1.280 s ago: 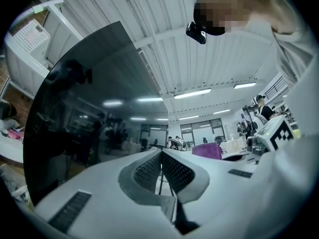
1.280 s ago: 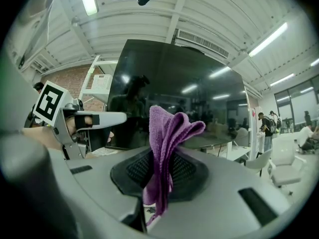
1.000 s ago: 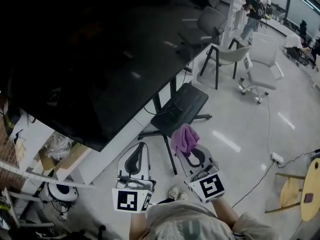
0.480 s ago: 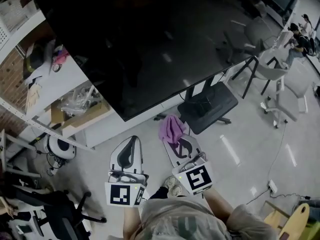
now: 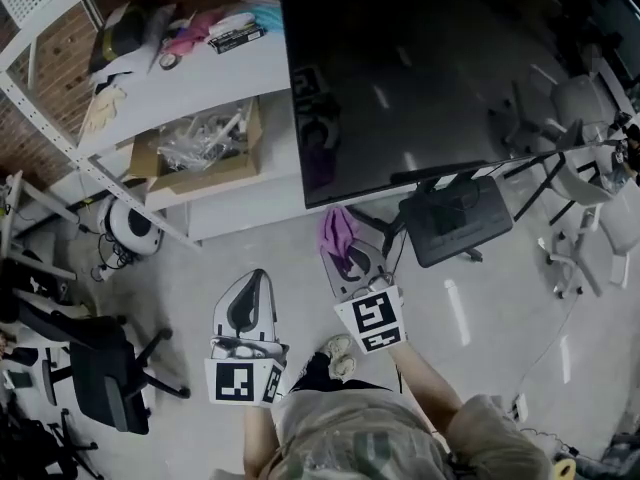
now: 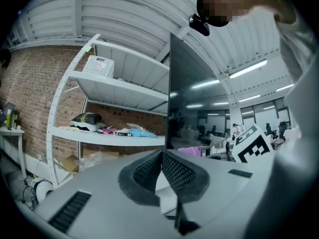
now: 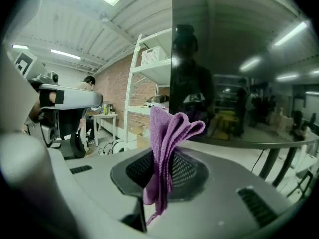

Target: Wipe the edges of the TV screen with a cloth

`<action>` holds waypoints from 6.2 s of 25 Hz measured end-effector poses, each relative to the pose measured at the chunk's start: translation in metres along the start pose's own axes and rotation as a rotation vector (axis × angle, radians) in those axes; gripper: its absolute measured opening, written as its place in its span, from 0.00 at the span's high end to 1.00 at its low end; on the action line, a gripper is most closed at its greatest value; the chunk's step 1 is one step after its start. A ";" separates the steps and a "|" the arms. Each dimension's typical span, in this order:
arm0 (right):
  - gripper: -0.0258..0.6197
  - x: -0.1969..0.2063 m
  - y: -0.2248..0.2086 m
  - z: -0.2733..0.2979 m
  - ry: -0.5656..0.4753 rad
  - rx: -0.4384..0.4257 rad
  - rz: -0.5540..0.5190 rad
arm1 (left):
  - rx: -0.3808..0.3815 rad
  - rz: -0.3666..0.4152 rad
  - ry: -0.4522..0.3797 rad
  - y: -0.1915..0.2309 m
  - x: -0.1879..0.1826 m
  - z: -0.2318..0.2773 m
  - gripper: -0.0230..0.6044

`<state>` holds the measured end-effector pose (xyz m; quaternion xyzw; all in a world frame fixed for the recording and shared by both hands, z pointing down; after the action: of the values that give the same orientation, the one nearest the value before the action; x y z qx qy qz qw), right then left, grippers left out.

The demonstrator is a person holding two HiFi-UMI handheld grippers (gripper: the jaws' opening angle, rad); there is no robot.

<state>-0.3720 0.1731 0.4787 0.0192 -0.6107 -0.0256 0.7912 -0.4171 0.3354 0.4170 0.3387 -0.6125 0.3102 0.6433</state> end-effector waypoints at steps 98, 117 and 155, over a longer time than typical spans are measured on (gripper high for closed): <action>0.86 -0.673 -0.004 -0.147 -0.575 0.330 -0.818 | 0.125 0.228 -0.799 -0.024 -0.550 0.076 0.94; 0.86 -0.648 -0.014 -0.152 -0.304 0.589 -1.542 | 0.137 0.253 -0.840 -0.037 -0.551 0.079 0.94; 0.86 -0.597 -0.255 -0.269 -0.250 0.521 -1.515 | -0.013 0.270 -0.857 -0.324 -0.507 0.145 0.94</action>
<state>-0.2667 -0.0431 -0.1813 0.6082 -0.5023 -0.4131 0.4550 -0.2662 0.0376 -0.1043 0.3496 -0.8645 0.2190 0.2873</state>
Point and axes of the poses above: the fingertips, and each gripper's own axes: z forward along the fingers, y to its left, x out of its underside, the point moved 5 cm from there along -z, backward along the fingers, and after that the axes turned 5 degrees about -x, right-handed, at the moved point
